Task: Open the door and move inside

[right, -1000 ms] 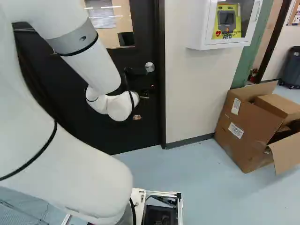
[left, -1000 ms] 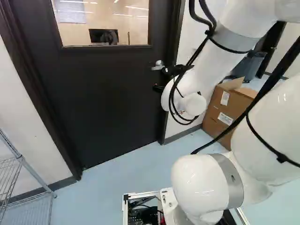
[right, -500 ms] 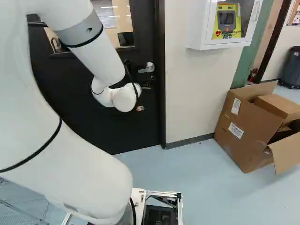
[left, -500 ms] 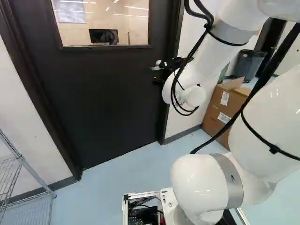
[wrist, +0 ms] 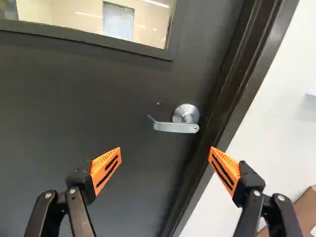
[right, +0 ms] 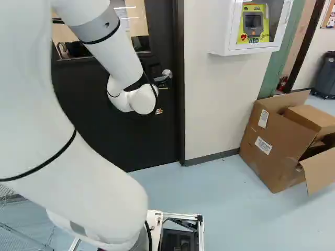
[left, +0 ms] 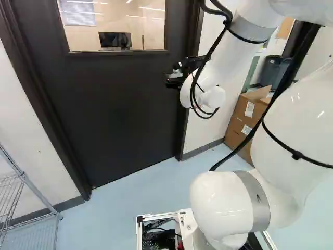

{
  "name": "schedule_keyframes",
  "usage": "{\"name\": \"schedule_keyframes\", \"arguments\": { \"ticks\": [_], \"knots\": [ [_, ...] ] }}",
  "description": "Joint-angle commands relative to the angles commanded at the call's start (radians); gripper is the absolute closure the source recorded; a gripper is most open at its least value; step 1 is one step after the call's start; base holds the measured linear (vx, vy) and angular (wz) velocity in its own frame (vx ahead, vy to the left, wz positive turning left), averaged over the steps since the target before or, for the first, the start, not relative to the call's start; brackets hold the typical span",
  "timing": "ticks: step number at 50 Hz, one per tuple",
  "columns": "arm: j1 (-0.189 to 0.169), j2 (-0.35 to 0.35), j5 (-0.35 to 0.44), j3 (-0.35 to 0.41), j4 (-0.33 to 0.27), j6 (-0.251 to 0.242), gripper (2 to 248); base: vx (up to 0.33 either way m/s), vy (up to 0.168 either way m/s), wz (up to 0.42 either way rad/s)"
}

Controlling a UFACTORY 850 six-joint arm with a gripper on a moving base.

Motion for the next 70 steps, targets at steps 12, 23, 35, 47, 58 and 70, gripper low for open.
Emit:
{"name": "schedule_keyframes", "arguments": {
  "ticks": [12, 23, 35, 47, 58, 70],
  "knots": [
    [0.01, -0.033, 0.0, -0.06, -0.007, 0.0, 3, 0.0, 0.0, 0.0],
    [0.022, -0.061, 0.0, -0.113, -0.007, 0.0, 3, 0.0, 0.0, 0.0],
    [0.041, -0.095, 0.0, -0.161, -0.007, 0.0, 3, 0.0, 0.0, 0.0],
    [0.061, -0.134, 0.0, -0.202, -0.007, 0.0, 3, 0.0, 0.0, 0.0],
    [0.078, -0.169, 0.0, -0.24, -0.007, 0.0, 3, 0.0, 0.0, 0.0],
    [0.096, -0.204, 0.0, -0.277, -0.007, 0.0, 3, 0.0, 0.0, 0.0]
  ]
}}
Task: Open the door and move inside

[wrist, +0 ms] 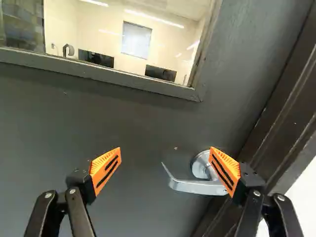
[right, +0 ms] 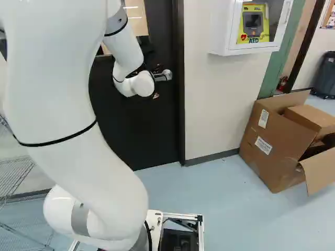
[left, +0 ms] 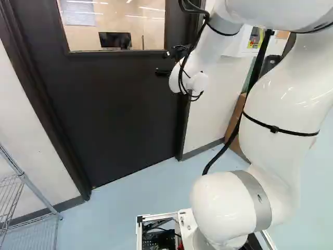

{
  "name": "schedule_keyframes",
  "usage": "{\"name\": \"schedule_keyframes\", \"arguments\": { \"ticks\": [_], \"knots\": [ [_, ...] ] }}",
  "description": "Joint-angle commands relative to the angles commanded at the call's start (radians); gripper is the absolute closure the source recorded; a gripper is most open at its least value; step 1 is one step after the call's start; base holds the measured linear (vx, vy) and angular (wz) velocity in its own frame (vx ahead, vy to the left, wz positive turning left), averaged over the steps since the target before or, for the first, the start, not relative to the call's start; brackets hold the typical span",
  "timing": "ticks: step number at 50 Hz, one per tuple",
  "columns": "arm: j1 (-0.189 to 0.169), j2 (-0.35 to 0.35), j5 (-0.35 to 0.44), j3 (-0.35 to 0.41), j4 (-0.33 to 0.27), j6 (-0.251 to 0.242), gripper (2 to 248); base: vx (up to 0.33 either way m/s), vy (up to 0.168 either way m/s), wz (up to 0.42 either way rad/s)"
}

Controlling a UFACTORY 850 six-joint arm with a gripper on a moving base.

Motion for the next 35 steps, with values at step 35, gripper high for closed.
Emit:
{"name": "schedule_keyframes", "arguments": {
  "ticks": [35],
  "knots": [
    [0.018, -0.092, 0.0, -0.032, 0.0, 0.0, 3, 0.0, 0.0, 0.0]
  ]
}}
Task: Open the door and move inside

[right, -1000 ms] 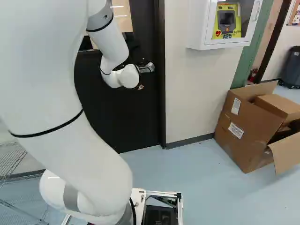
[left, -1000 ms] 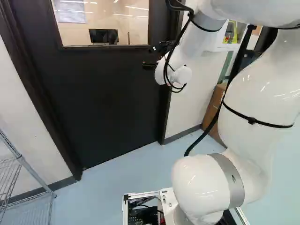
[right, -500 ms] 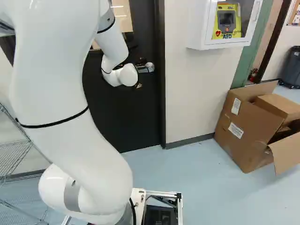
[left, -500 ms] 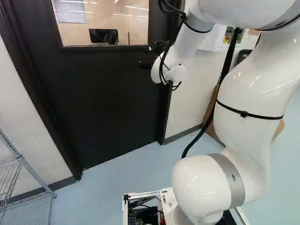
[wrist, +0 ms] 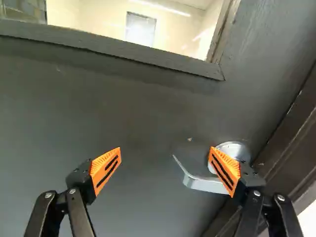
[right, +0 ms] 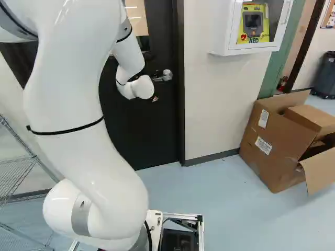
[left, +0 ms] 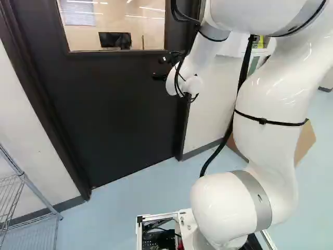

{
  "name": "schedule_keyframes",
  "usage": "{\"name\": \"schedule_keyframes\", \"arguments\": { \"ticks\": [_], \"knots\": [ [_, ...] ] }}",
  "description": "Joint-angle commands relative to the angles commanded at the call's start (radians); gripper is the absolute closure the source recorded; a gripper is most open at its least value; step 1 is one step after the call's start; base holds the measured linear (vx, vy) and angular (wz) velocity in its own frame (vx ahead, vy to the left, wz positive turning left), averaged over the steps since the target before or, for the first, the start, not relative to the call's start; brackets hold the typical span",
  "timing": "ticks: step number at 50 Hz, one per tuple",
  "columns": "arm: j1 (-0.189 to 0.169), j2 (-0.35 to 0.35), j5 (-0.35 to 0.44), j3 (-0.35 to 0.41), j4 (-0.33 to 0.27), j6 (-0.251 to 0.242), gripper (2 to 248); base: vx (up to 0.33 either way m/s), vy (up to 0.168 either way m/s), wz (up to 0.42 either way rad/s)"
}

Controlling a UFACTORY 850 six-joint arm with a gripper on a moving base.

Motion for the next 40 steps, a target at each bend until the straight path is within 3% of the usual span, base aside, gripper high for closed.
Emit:
{"name": "schedule_keyframes", "arguments": {
  "ticks": [40],
  "knots": [
    [0.0, -0.068, 0.0, 0.016, 0.0, 0.0, 3, 0.0, 0.0, 0.0]
  ]
}}
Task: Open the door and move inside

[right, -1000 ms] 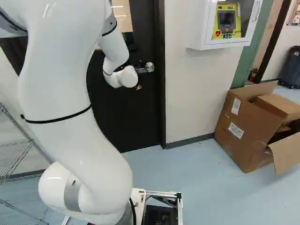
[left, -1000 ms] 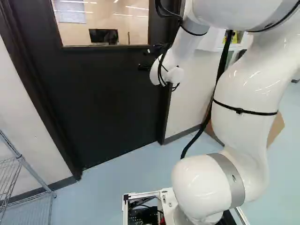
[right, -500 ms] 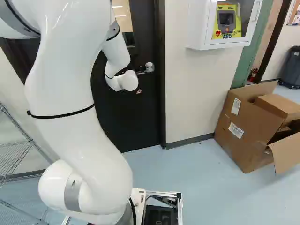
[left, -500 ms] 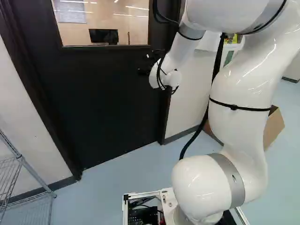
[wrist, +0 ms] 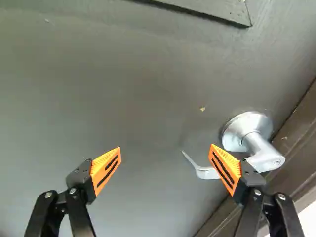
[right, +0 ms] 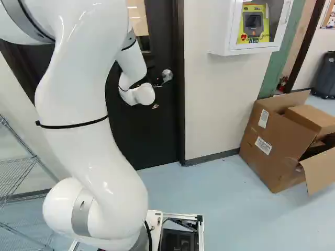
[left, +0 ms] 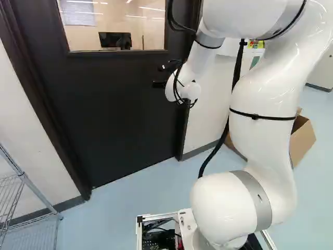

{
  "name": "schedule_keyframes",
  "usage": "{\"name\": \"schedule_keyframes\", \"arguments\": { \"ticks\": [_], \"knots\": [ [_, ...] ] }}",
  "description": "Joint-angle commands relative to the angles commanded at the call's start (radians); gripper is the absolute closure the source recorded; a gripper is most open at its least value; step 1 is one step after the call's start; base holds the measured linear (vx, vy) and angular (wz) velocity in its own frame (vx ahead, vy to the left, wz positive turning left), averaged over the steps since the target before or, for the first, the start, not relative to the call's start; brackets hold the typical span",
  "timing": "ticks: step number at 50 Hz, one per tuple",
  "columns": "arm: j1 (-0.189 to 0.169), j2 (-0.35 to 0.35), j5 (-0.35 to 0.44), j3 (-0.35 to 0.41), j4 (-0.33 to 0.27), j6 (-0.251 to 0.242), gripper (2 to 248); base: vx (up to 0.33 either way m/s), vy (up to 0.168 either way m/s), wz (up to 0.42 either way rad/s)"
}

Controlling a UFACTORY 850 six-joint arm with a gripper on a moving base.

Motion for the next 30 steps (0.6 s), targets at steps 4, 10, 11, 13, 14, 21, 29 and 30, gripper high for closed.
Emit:
{"name": "schedule_keyframes", "arguments": {
  "ticks": [4, 10, 11, 13, 14, 21, 29, 30],
  "knots": [
    [0.0, -0.007, 0.0, 0.001, 0.0, 0.0, 3, 0.0, 0.0, 0.0],
    [0.0, -0.019, 0.0, 0.002, 0.0, 0.0, 3, 0.0, 0.0, 0.0],
    [0.0, -0.02, 0.0, 0.002, 0.0, 0.0, 3, 0.0, 0.0, 0.0],
    [0.0, -0.024, 0.0, 0.003, 0.0, 0.0, 3, 0.0, 0.0, 0.0],
    [0.0, -0.026, 0.0, 0.003, 0.0, 0.0, 3, 0.0, 0.0, 0.0],
    [0.0, -0.04, 0.0, 0.004, 0.0, 0.0, 3, 0.0, 0.0, 0.0],
    [0.0, -0.056, 0.0, 0.004, 0.0, 0.0, 3, 0.0, 0.0, 0.0],
    [0.0, -0.058, 0.0, 0.004, 0.0, 0.0, 3, 0.0, 0.0, 0.0]
  ]
}}
